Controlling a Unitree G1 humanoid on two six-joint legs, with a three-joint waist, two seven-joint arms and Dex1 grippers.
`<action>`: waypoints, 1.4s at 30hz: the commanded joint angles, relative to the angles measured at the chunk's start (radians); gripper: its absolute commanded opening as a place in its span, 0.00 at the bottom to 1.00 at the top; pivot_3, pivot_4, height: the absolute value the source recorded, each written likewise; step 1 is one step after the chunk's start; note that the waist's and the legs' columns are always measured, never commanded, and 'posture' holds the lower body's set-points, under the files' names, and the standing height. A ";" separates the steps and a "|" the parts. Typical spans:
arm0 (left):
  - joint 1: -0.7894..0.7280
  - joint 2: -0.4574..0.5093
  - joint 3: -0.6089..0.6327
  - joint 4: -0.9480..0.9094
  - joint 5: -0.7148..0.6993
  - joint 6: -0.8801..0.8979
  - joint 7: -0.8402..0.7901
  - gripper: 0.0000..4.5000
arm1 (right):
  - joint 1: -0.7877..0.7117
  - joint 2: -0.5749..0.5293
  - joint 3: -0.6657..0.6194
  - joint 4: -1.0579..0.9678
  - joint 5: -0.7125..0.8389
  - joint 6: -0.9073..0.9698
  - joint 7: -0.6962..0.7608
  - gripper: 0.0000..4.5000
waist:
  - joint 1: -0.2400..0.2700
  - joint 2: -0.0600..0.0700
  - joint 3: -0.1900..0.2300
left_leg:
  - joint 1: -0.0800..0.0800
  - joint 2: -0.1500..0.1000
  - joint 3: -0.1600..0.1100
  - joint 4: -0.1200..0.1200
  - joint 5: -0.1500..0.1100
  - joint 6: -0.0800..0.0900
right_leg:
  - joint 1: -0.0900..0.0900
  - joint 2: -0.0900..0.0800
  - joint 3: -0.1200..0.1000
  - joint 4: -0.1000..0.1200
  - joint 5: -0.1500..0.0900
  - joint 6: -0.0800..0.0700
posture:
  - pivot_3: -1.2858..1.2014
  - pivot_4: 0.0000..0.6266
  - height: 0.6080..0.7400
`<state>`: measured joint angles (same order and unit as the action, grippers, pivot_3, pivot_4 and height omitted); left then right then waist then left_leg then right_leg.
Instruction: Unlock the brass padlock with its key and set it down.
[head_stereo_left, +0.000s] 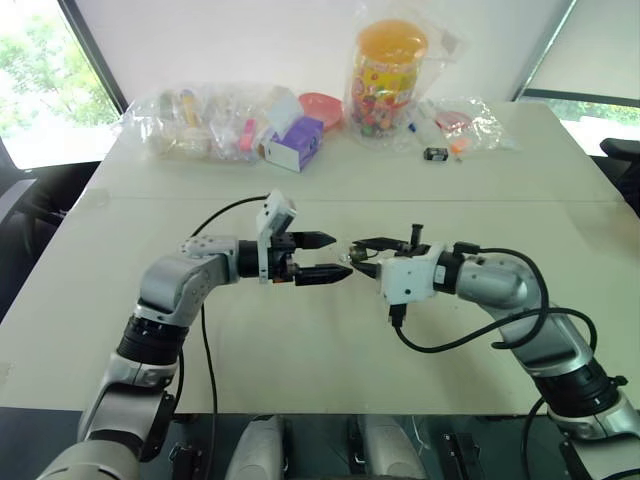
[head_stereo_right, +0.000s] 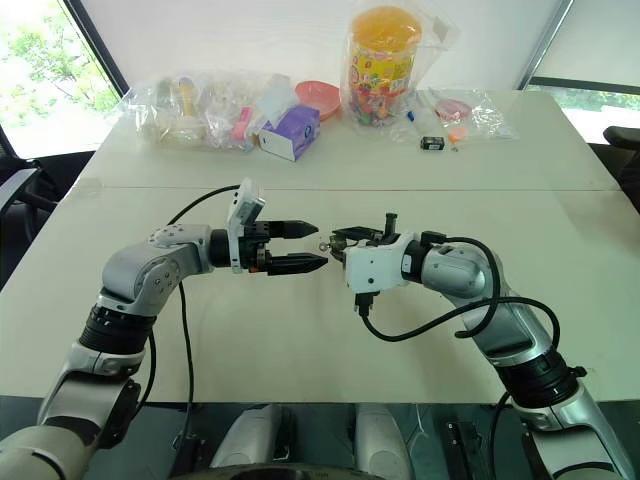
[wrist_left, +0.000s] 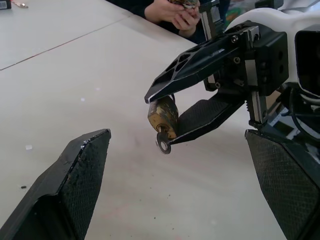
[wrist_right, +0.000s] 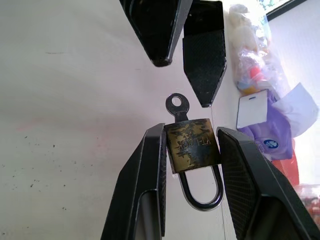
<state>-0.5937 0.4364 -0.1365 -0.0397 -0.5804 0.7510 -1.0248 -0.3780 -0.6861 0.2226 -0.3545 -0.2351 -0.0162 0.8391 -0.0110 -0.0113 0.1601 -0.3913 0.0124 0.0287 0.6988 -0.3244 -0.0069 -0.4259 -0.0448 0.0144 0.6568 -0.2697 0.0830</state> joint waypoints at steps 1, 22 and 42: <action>-0.015 0.000 0.006 -0.001 0.003 -0.026 -0.013 0.94 | -0.025 0.001 -0.014 -0.065 -0.001 0.016 -0.005 0.25 | 0.000 0.000 0.000 | 0.000 0.000 0.000 0.000 0.000 0.000 | 0.000 0.000 0.000 0.000 0.000 0.000 | 0.52 0.24 0.96; -0.004 0.011 -0.044 0.003 0.101 -0.166 -0.030 0.01 | -0.016 -0.013 0.006 -0.111 0.006 0.045 0.049 0.25 | 0.001 0.000 0.000 | 0.000 0.000 0.000 0.000 0.000 0.000 | 0.000 0.000 0.000 0.000 0.000 0.000 | 0.52 0.24 0.96; 0.000 -0.046 0.023 0.022 0.009 -0.049 0.008 0.20 | -0.020 -0.032 0.009 -0.095 -0.027 0.029 0.069 0.25 | -0.001 0.000 0.000 | 0.000 0.000 0.000 0.000 0.000 0.000 | 0.000 0.001 0.000 0.000 0.000 0.000 | 0.52 0.24 0.96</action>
<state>-0.5610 0.3846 -0.1657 0.0053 -0.4994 0.6215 -1.0206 -0.3894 -0.7081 0.2374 -0.4089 -0.2703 0.0319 0.9091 -0.0116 -0.0115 0.1602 -0.3911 0.0125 0.0288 0.6991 -0.3245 -0.0066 -0.4257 -0.0434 0.0144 0.6572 -0.2697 0.0831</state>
